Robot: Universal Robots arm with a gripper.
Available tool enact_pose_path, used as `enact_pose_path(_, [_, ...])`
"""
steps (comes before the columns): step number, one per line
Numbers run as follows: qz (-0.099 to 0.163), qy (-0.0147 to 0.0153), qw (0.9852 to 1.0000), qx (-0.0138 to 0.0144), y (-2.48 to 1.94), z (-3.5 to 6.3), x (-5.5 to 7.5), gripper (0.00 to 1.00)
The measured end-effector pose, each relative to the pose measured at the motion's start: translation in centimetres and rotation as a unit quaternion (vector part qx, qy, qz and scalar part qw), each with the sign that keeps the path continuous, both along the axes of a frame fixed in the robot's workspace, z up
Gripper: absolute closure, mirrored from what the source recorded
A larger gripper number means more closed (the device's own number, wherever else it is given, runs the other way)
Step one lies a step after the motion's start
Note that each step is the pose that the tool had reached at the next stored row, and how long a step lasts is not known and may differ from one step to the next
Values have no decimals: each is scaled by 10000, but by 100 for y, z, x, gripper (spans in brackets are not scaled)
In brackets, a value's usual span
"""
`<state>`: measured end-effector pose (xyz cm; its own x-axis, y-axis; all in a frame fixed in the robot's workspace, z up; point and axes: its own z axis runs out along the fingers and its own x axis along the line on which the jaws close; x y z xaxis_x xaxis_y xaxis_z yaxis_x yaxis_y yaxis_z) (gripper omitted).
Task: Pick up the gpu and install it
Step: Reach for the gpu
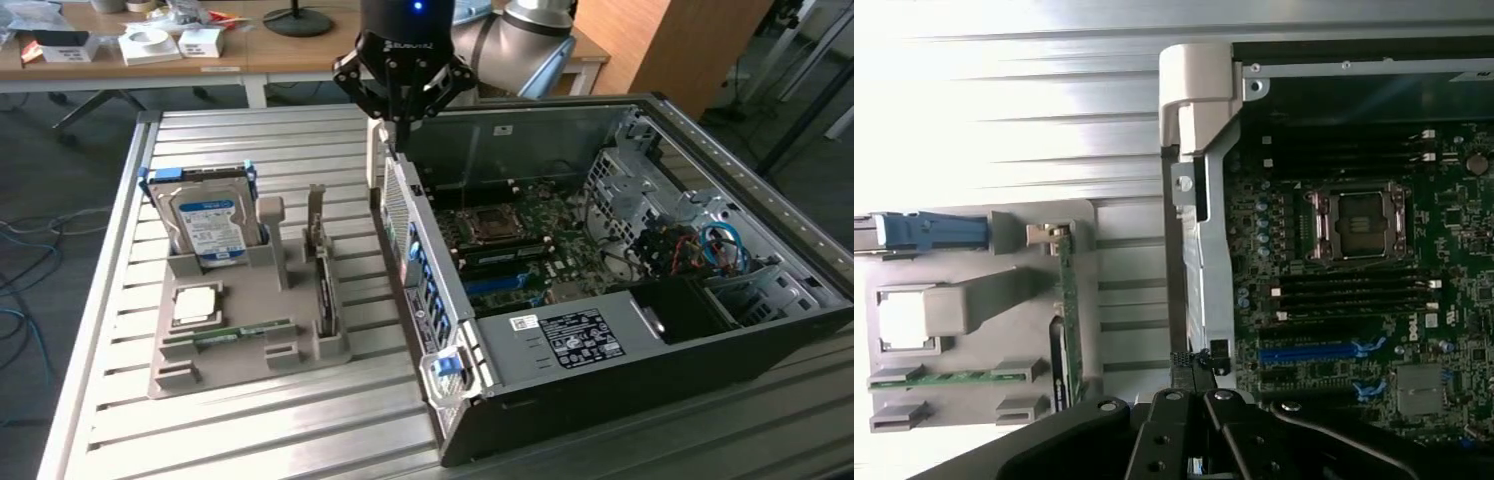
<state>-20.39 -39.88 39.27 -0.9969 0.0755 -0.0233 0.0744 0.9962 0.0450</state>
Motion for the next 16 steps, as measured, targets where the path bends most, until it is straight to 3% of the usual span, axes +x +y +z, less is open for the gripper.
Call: enact_pose_path(16, [-3, 0, 10000, 0, 0, -8, -363, 89])
